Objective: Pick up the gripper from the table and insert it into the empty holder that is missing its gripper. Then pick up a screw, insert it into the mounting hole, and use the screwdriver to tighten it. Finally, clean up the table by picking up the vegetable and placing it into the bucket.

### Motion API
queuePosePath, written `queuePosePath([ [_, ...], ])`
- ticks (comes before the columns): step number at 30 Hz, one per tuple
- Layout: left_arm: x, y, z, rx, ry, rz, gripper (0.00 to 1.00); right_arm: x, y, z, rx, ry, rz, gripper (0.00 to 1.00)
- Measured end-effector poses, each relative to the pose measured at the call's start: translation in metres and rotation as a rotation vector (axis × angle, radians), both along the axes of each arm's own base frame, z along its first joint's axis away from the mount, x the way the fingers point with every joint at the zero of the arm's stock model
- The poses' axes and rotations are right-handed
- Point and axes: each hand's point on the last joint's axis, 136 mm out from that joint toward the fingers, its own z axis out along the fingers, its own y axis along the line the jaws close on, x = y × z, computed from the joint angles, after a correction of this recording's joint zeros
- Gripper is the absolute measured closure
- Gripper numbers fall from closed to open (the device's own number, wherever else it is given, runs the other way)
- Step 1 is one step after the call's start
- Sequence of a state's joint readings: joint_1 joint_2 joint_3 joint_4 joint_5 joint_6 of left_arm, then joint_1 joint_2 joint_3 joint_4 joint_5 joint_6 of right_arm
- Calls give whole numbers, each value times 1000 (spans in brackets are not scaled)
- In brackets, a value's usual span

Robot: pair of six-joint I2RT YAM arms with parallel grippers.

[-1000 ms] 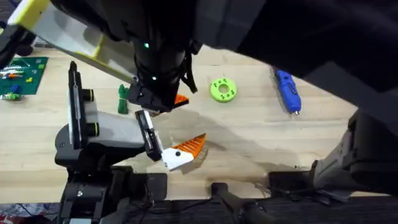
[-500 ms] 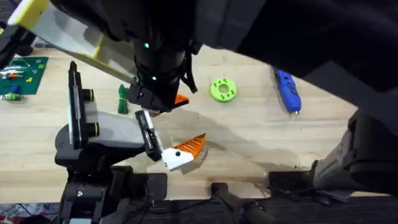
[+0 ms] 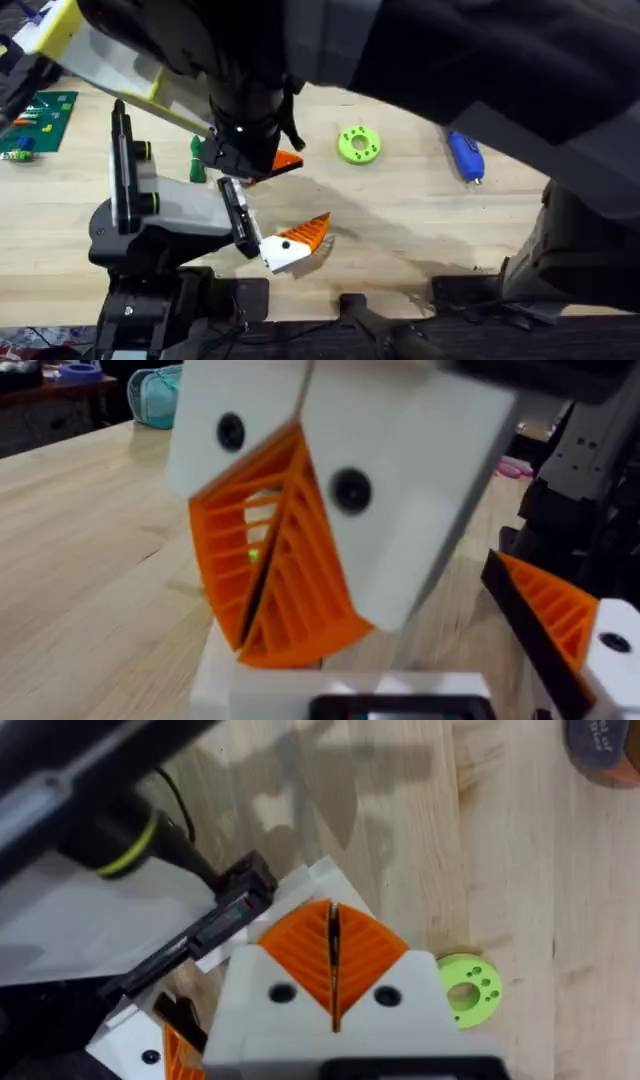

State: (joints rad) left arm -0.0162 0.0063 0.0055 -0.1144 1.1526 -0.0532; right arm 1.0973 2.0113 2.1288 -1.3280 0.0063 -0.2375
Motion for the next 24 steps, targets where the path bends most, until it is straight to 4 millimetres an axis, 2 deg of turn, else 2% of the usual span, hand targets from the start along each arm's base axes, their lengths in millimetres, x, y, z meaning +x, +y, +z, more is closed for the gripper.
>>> queuePosePath([
  [24,2,1,0,2,-6,11,15,12,8,1,41,-22,-14,991],
])
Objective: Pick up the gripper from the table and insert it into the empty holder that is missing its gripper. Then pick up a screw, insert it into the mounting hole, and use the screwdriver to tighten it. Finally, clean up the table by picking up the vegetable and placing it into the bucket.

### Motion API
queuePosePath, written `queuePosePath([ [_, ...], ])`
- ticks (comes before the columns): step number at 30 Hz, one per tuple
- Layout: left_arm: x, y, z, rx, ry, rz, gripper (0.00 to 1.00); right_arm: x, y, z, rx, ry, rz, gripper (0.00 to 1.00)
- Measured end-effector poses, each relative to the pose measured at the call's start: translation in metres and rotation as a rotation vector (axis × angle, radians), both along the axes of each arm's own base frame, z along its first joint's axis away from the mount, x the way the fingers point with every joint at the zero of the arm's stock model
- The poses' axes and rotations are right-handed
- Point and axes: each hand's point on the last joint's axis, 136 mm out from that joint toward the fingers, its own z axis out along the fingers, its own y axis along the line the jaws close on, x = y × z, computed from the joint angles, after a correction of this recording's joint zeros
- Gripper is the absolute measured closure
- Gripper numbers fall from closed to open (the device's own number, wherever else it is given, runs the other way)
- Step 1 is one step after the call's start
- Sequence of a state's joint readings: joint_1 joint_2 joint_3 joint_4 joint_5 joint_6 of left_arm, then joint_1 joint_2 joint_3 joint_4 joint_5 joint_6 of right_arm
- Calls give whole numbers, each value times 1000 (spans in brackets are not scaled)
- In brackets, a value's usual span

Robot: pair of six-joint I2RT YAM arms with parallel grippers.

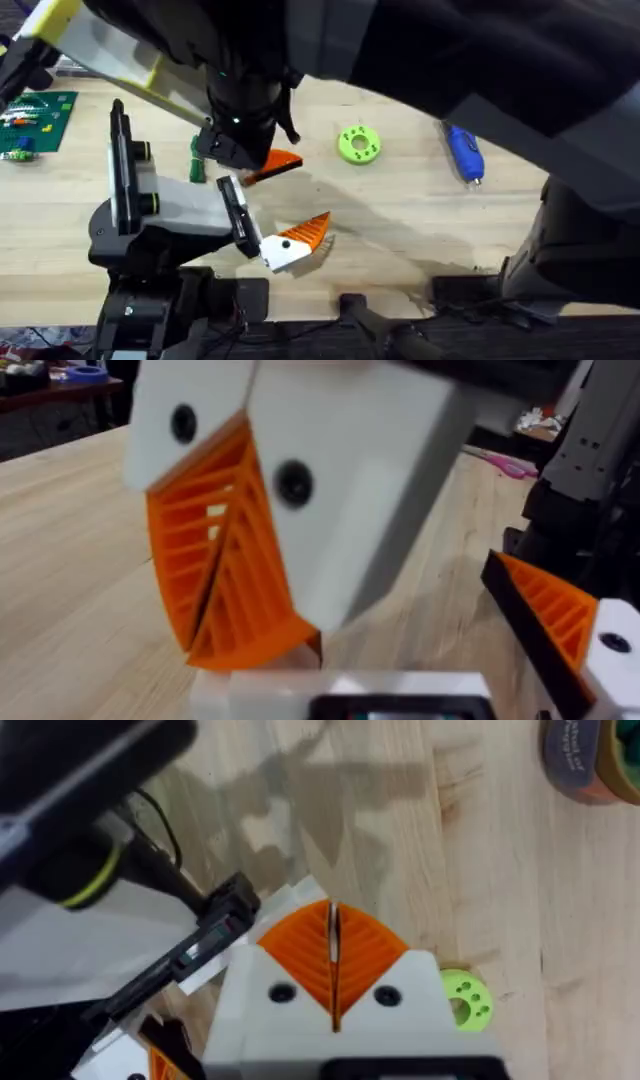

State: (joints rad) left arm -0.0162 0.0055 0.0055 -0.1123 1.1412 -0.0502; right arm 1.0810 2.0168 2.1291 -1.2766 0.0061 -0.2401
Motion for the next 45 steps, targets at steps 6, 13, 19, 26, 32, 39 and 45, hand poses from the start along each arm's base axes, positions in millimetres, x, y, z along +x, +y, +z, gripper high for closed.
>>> queuePosePath([
  [6,0,0,0,3,-8,-1,14,1,2,7,17,-9,0,991],
  [13,0,0,0,5,-12,-1,15,1,1,23,38,-20,0,991],
  [19,0,0,0,5,-12,-1,15,2,-3,30,44,-24,-6,994],
  [26,0,0,0,5,-12,-1,14,3,-5,30,42,-23,-11,995],
  [32,0,0,0,5,-12,-1,14,1,-8,29,26,-14,-11,995],
  [39,0,0,0,5,-12,-1,15,1,-9,28,22,-13,-9,21],
  [45,0,0,0,5,-12,-1,14,0,-12,30,21,-11,-14,5],
])
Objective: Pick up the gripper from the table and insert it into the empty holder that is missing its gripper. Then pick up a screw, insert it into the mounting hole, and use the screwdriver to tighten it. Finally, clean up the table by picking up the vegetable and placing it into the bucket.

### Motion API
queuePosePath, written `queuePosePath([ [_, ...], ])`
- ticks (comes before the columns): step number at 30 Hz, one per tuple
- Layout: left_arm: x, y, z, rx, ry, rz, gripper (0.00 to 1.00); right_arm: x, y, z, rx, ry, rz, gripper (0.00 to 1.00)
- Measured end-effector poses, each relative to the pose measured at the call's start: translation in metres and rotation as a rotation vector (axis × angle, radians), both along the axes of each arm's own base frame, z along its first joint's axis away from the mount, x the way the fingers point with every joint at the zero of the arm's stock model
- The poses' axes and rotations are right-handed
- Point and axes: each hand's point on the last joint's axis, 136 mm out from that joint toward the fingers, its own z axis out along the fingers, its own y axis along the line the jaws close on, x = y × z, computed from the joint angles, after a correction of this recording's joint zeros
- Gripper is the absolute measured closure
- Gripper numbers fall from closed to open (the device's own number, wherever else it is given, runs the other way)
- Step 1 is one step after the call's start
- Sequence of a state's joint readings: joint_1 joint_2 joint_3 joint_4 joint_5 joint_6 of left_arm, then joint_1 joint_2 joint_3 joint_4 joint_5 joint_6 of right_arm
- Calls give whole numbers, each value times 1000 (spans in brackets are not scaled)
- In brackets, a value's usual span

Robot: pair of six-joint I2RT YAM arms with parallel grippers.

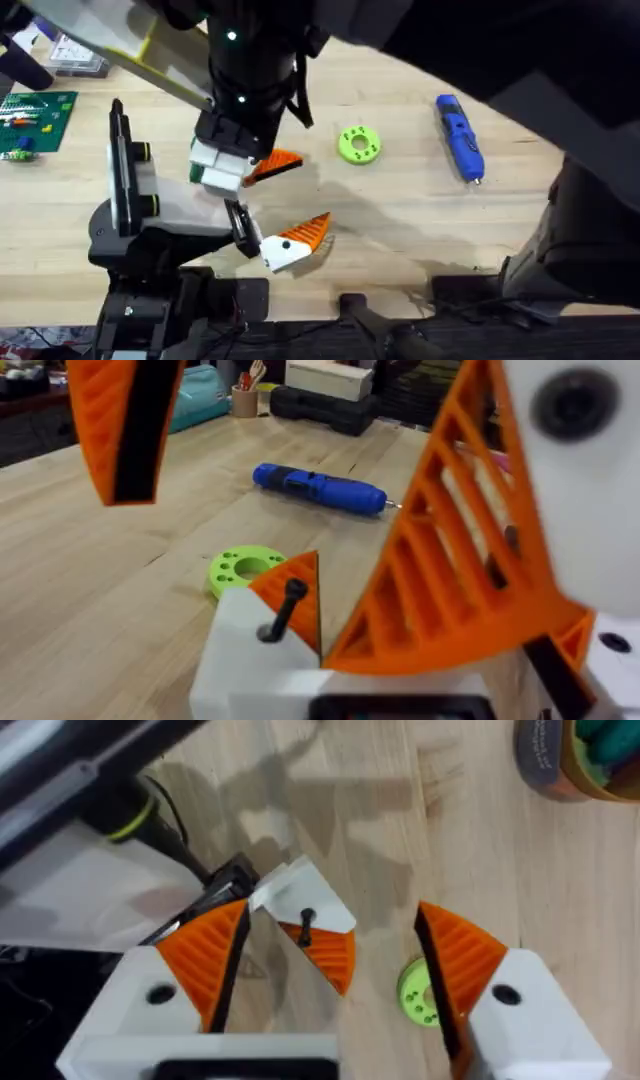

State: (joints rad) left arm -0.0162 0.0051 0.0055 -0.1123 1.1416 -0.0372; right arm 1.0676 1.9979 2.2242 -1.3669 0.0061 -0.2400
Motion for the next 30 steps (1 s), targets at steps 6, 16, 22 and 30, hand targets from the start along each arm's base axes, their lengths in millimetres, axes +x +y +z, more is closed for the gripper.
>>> queuePosePath([
  [6,0,0,0,0,0,0,14,3,-20,14,10,24,-91,5],
  [16,0,0,0,0,0,0,14,-1,-48,24,10,136,-196,5],
  [22,0,0,0,1,-2,0,14,-5,-43,25,28,152,-209,4],
  [30,0,0,0,1,-2,0,15,-2,-35,14,45,165,-249,4],
])
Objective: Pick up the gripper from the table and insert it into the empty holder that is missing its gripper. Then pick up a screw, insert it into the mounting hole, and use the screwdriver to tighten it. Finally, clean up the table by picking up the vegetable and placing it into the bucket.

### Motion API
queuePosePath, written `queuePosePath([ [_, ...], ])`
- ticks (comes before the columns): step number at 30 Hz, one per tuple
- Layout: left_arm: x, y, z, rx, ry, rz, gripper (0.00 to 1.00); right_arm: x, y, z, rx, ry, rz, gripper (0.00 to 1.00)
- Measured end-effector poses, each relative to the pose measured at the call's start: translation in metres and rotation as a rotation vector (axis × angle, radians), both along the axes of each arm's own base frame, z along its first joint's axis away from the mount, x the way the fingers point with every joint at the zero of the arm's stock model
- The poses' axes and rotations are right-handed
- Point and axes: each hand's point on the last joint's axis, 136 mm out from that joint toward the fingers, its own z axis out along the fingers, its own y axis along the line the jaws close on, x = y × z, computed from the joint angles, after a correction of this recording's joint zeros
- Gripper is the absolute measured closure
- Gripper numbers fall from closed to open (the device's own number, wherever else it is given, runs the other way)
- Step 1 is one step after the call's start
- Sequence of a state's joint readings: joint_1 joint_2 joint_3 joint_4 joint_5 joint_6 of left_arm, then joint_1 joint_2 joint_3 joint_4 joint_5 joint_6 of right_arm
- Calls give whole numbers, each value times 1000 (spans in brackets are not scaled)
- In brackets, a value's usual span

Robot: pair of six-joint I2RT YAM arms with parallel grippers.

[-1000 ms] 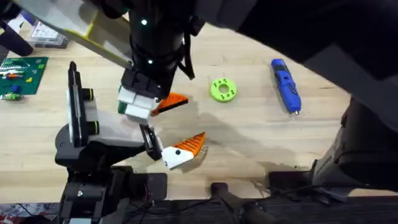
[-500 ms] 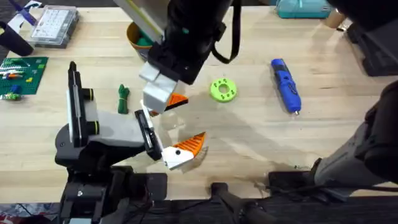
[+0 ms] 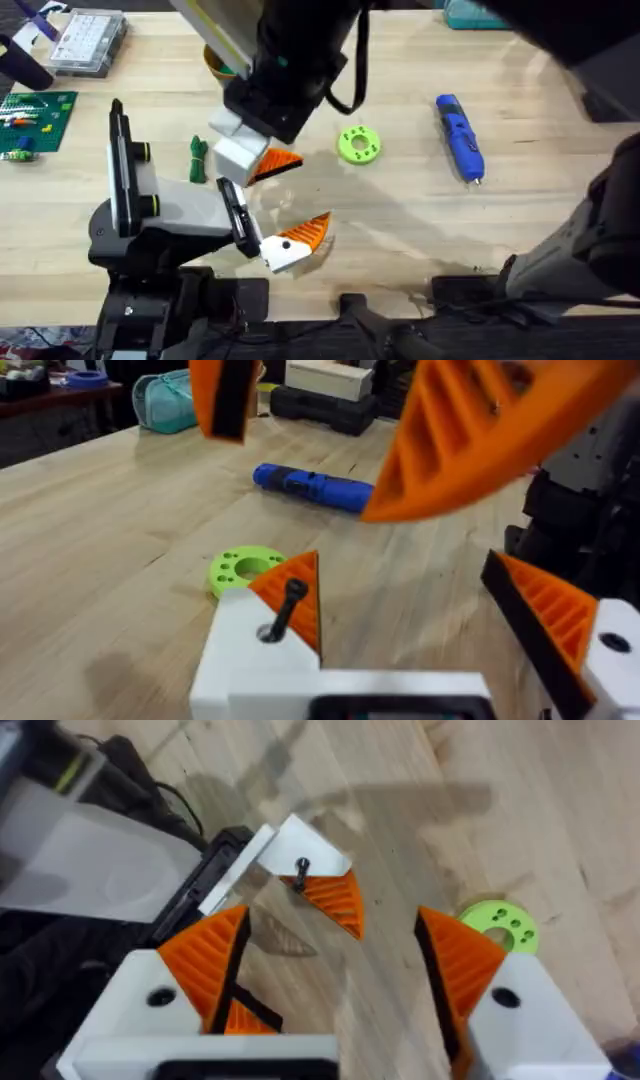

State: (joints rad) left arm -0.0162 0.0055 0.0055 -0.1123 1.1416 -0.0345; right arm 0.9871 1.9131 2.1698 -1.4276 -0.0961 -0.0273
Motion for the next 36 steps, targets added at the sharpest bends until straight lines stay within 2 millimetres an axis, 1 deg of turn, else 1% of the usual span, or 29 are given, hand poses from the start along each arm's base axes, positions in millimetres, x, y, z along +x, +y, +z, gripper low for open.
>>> queuePosePath([
  [3,0,0,0,0,0,0,15,0,1,-11,-13,15,-11,4],
  [5,0,0,0,0,0,0,14,1,2,-13,-12,19,-20,4],
  [13,0,0,0,0,0,0,14,-6,5,-14,-13,22,-8,4],
  [19,0,0,0,0,0,0,14,-9,4,-14,-21,35,-5,5],
  [25,0,0,0,0,0,0,13,-13,8,-13,1,58,1,6],
  [28,0,0,0,0,0,0,13,-13,9,-13,7,63,-1,45],
  [29,0,0,0,0,0,0,13,-13,9,-13,8,64,-3,80],
  [36,0,0,0,0,0,0,13,-13,10,-13,11,70,-10,216],
])
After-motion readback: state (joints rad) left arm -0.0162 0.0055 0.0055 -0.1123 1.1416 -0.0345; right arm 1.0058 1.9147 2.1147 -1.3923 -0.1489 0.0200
